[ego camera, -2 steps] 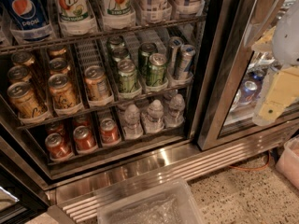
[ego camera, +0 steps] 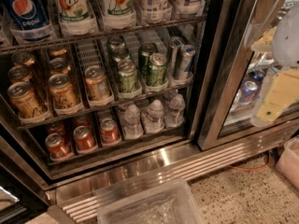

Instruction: Pick 7up can from top shelf of fridge

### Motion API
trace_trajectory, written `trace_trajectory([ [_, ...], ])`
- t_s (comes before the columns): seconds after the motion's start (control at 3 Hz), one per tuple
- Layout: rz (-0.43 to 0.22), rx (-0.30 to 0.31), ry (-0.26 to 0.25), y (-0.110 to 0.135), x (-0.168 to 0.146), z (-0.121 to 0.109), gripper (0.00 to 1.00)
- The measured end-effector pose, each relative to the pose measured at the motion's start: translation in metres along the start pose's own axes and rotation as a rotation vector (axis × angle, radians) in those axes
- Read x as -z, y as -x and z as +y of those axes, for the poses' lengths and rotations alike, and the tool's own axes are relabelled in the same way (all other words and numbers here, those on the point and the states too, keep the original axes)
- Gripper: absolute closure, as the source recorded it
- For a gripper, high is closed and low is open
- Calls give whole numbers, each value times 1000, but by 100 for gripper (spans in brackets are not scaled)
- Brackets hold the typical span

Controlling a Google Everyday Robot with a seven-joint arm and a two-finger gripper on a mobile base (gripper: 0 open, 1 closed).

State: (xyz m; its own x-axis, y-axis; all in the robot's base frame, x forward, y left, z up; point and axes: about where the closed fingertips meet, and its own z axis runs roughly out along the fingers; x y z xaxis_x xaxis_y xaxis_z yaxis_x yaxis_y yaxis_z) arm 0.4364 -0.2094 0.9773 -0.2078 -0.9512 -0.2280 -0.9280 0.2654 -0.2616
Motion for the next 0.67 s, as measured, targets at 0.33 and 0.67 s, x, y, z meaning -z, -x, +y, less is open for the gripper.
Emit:
trace_trajectory([
  [0.33, -86, 21, -27, 19, -7, 8, 0],
  [0.67, -209, 47, -87, 48, -13, 7, 0],
])
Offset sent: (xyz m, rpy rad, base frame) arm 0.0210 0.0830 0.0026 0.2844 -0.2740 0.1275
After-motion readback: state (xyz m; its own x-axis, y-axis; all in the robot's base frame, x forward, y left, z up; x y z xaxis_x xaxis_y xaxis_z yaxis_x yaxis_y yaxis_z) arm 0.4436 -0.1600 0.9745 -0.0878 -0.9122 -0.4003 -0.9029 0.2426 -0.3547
